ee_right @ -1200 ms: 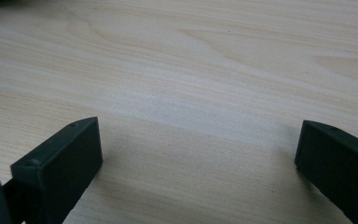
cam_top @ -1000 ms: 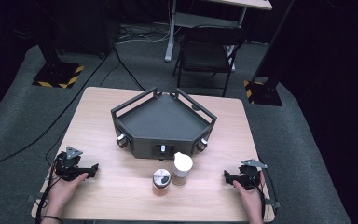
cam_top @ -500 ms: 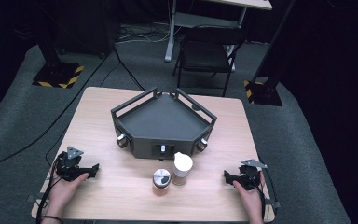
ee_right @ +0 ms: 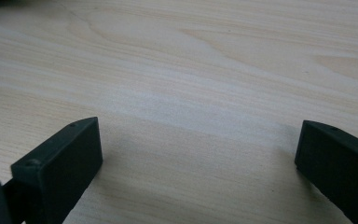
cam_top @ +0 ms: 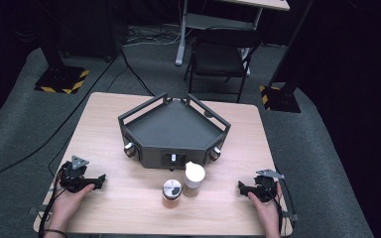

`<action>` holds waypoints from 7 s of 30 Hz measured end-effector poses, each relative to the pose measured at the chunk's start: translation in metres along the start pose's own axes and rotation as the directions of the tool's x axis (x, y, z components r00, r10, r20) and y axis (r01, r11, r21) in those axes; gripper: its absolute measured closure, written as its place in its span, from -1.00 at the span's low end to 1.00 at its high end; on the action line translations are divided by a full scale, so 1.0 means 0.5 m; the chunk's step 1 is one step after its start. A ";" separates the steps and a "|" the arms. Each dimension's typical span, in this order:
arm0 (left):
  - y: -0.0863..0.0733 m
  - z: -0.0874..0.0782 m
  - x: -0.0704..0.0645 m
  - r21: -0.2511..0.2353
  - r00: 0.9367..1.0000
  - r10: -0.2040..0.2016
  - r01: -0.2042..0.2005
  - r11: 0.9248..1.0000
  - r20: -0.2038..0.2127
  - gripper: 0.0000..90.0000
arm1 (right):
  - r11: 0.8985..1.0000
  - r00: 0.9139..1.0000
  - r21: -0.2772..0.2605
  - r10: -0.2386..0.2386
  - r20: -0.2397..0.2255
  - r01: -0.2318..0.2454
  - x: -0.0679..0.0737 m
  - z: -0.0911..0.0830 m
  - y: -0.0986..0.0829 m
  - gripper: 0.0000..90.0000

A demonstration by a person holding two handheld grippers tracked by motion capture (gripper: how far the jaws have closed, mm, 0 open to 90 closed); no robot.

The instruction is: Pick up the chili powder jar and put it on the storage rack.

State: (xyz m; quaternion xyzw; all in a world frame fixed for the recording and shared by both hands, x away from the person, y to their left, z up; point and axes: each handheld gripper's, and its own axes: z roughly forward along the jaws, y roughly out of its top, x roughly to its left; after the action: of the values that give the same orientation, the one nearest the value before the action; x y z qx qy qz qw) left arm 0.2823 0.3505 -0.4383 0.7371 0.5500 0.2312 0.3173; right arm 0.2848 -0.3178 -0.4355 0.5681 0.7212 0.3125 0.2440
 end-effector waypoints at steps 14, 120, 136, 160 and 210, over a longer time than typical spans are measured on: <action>0.000 0.000 0.001 0.000 1.000 0.000 0.000 1.000 0.001 -0.98 | 1.000 1.000 0.000 0.000 0.000 0.000 0.000 0.000 0.000 -1.00; 0.038 -0.017 -0.120 -0.170 0.896 0.275 -0.228 0.959 0.348 -0.89 | 1.000 1.000 0.000 -0.005 -0.004 0.005 -0.002 0.001 0.001 -1.00; 0.041 -0.011 -0.154 -0.215 0.845 0.337 -0.269 0.939 0.416 -0.88 | 1.000 1.000 0.000 -0.005 -0.004 0.005 -0.002 0.001 0.001 -1.00; 0.042 0.009 -0.223 -0.257 0.775 0.419 -0.334 0.907 0.473 -0.87 | 1.000 1.000 0.000 -0.005 -0.004 0.005 -0.002 0.001 0.001 -1.00; 0.041 0.044 -0.285 -0.294 0.757 0.461 -0.359 0.886 0.463 -0.31 | 1.000 1.000 0.000 -0.007 -0.006 0.007 -0.002 0.001 0.001 -1.00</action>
State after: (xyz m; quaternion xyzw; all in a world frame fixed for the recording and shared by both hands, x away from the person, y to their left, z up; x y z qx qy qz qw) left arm 0.2703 0.2054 -0.4377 0.8410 0.2434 0.1377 0.4631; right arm 0.2855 -0.3188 -0.4355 0.5647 0.7237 0.3136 0.2429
